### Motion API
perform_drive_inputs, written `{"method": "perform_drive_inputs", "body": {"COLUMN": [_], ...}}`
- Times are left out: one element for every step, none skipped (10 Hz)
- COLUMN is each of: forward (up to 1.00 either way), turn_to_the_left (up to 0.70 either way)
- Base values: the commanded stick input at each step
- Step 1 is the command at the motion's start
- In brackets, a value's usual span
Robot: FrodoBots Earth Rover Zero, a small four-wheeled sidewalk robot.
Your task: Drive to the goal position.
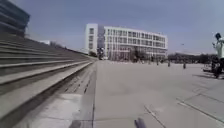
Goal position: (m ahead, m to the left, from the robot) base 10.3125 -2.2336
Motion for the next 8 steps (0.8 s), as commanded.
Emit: {"method": "perform_drive_inputs", "body": {"forward": [0.70,0.70,0.70,0.70,0.70,0.70,0.70,0.70], "turn_to_the_left": [0.01,0.01,0.01,0.01,0.01,0.01,0.01,0.01]}}
